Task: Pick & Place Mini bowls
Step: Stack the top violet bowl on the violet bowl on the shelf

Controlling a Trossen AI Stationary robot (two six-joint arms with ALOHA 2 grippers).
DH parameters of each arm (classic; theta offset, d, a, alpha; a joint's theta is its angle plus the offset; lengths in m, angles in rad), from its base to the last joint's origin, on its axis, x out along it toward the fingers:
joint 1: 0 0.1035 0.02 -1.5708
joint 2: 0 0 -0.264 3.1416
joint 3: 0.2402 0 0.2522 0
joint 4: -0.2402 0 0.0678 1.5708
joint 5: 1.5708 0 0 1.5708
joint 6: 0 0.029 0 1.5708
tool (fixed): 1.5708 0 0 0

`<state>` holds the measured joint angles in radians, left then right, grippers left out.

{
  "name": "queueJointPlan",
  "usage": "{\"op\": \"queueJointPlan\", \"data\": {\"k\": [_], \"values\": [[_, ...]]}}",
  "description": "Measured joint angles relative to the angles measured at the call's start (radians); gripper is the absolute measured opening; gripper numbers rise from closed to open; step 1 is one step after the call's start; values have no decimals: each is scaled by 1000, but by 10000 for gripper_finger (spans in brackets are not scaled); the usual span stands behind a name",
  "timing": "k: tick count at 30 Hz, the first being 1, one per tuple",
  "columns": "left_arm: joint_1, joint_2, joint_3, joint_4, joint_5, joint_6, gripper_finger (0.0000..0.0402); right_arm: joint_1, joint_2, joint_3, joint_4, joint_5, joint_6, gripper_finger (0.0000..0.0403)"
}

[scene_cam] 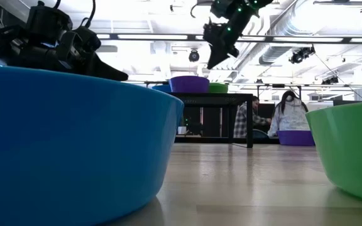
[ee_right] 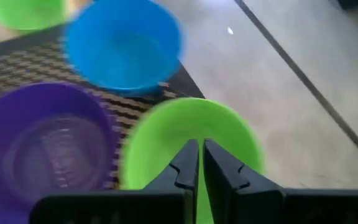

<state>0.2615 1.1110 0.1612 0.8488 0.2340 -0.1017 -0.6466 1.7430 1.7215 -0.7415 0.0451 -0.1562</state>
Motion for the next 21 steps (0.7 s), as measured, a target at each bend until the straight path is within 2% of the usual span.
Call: {"op": "queueJointPlan", "data": {"k": [11,16,21], "values": [[0,0,0,-22,0,0,0,133,-421,-699,738,-28,56,5],[0,0,0,-22,-5,0,0,190,-638,-907,844,1,100,3],[0,0,0,-22,-8,0,0,251,-828,-1051,819,159,126,1]]}}
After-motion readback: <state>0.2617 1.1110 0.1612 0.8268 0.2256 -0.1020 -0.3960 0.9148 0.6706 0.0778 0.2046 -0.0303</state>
